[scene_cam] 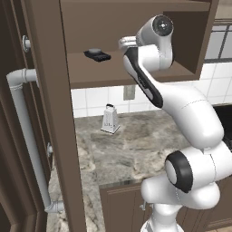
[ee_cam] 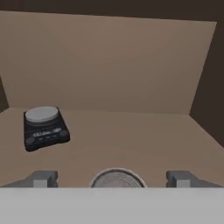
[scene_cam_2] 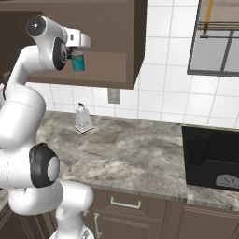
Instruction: Pick the canned food and jam from the counter and place them in the cabinets closest to them.
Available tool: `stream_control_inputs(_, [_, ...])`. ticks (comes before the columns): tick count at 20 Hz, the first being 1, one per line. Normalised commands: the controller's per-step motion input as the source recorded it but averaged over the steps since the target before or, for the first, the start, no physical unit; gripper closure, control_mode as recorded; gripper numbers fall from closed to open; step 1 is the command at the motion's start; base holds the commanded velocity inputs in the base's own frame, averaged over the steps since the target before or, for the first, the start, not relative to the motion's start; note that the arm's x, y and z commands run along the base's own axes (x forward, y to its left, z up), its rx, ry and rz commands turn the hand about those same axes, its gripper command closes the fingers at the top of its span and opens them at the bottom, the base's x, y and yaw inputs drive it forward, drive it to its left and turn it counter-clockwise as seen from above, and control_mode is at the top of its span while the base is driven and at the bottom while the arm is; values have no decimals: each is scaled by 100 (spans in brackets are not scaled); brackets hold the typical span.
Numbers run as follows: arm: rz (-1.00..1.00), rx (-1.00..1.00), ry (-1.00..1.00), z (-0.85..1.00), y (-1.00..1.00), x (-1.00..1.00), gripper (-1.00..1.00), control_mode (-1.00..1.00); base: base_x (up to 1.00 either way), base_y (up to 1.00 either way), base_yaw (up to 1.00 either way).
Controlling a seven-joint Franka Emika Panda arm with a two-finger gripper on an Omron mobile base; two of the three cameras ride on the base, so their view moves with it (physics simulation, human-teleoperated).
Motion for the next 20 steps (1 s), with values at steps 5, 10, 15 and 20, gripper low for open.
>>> stream_control_inputs(5, [0,-3,-22,14,6,-68,-100,-100,0,0,0])
stream_control_inputs(10, [0,-2,-17,28,4,-77,-100,-100,0,0,0])
stream_control_inputs(15, [0,0,-11,52,2,-81,-100,-100,0,0,0])
stream_control_inputs(20, [0,0,-6,50,0,-94,-100,-100,0,0,0])
